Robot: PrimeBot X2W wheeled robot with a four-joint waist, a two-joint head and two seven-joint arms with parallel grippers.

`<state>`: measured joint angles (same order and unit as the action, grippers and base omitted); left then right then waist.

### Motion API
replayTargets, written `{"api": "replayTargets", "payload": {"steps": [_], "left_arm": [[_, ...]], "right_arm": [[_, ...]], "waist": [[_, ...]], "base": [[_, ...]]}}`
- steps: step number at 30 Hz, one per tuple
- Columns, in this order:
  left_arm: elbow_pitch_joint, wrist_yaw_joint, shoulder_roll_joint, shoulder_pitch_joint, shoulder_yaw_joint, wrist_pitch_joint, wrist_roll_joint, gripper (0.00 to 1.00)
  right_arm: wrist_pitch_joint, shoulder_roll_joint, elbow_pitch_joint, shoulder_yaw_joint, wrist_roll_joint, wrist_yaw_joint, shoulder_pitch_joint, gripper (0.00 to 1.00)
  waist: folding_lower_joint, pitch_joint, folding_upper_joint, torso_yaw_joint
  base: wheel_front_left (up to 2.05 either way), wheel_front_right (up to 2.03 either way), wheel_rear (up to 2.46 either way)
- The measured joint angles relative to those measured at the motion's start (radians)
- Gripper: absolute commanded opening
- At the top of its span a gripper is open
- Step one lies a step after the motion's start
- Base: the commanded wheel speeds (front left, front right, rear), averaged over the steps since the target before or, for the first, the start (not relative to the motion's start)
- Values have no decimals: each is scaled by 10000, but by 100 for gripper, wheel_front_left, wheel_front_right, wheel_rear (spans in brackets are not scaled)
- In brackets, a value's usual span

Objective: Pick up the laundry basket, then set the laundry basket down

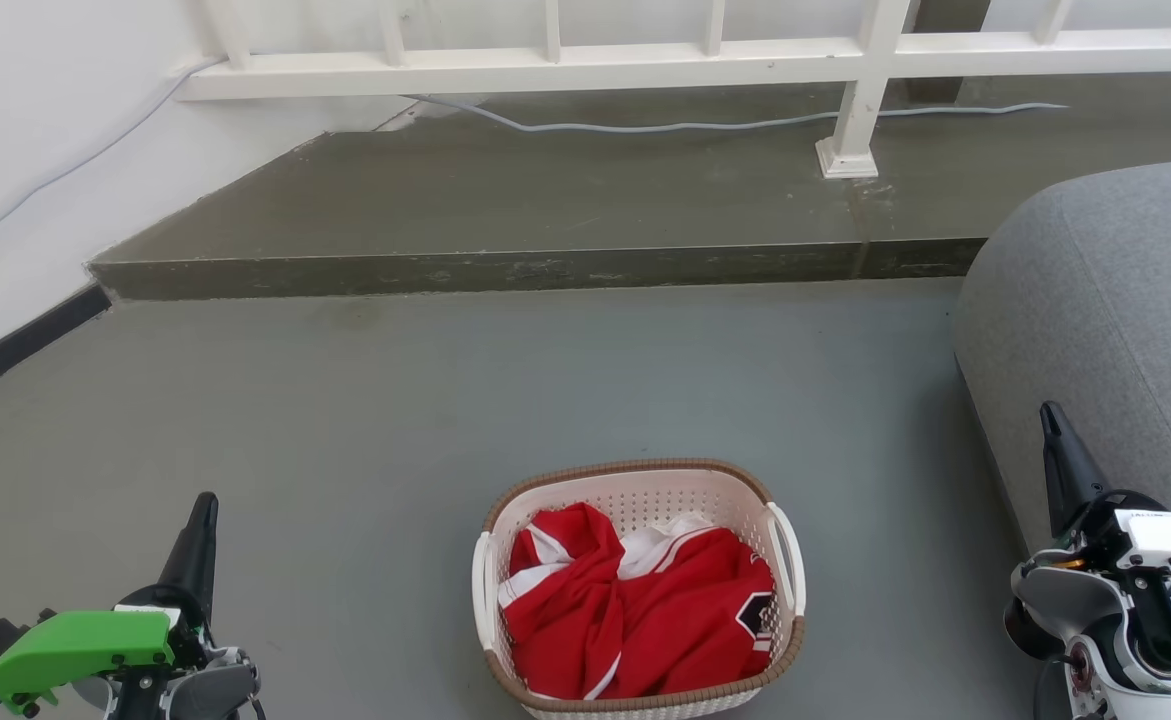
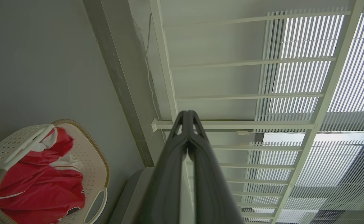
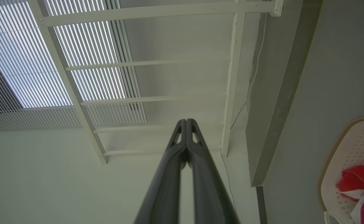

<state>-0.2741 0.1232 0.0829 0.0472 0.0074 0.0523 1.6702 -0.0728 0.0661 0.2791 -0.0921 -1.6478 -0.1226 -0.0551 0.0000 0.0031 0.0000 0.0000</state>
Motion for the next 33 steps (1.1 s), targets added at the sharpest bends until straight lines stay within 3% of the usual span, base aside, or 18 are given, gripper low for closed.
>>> {"api": "replayTargets", "payload": {"steps": [33], "left_arm": [[8,0,-21,1,54,56,-25,0]], "right_arm": [[-31,-13,-6,-23,15,0,0,0]], "waist": [[0,0,0,0]], "base": [[0,0,0]]}}
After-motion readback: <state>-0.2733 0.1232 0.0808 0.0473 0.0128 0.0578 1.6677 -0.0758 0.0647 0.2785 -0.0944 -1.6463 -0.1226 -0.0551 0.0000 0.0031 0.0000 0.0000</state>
